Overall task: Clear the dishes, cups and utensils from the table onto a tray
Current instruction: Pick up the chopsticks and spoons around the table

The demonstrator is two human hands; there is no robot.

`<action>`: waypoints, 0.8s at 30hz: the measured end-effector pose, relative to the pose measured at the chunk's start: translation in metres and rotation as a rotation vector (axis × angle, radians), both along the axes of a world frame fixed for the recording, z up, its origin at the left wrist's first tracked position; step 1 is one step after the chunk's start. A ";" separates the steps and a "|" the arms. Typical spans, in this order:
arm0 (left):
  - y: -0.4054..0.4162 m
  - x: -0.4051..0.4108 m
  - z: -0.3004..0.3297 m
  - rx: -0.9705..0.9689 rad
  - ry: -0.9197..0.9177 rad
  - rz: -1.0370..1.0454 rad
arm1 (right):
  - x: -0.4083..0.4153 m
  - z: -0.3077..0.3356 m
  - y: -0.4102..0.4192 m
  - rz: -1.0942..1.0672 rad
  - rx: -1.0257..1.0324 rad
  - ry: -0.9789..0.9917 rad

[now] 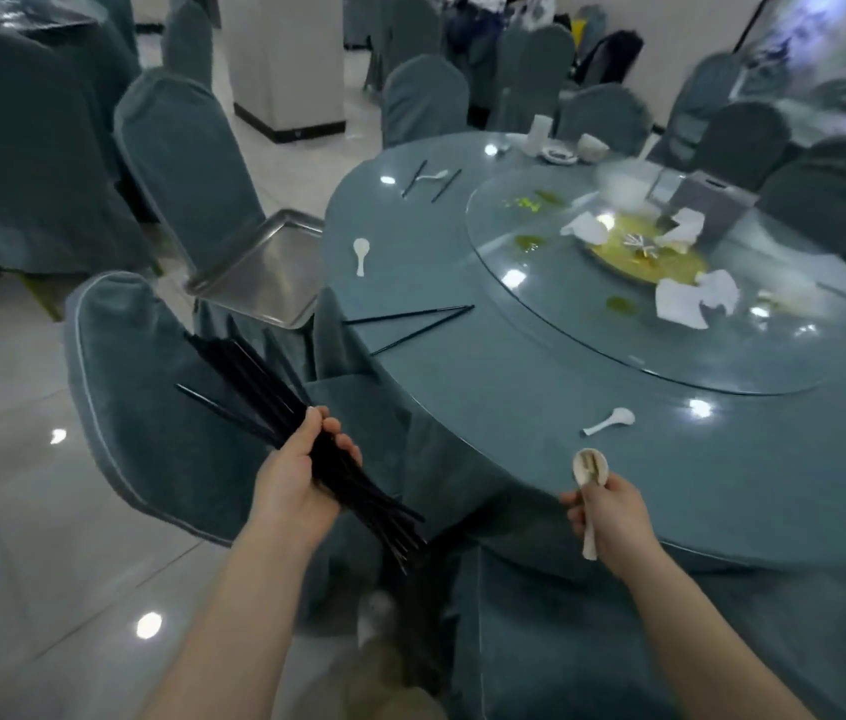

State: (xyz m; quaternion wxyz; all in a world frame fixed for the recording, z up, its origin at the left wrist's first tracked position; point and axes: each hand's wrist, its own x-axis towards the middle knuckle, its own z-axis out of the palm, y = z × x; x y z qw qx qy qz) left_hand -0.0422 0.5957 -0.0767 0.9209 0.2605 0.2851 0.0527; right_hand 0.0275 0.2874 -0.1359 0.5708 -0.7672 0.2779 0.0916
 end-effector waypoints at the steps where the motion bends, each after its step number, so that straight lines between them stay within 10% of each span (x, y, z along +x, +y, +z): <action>1: 0.004 0.012 -0.001 0.008 0.000 -0.017 | 0.012 -0.005 -0.003 -0.049 -0.002 0.010; 9: 0.026 0.135 -0.003 0.082 0.032 -0.051 | 0.136 -0.046 -0.054 -0.272 -0.332 0.089; 24: 0.012 0.259 -0.028 0.102 0.143 -0.129 | 0.224 -0.081 -0.060 -0.008 -0.660 0.167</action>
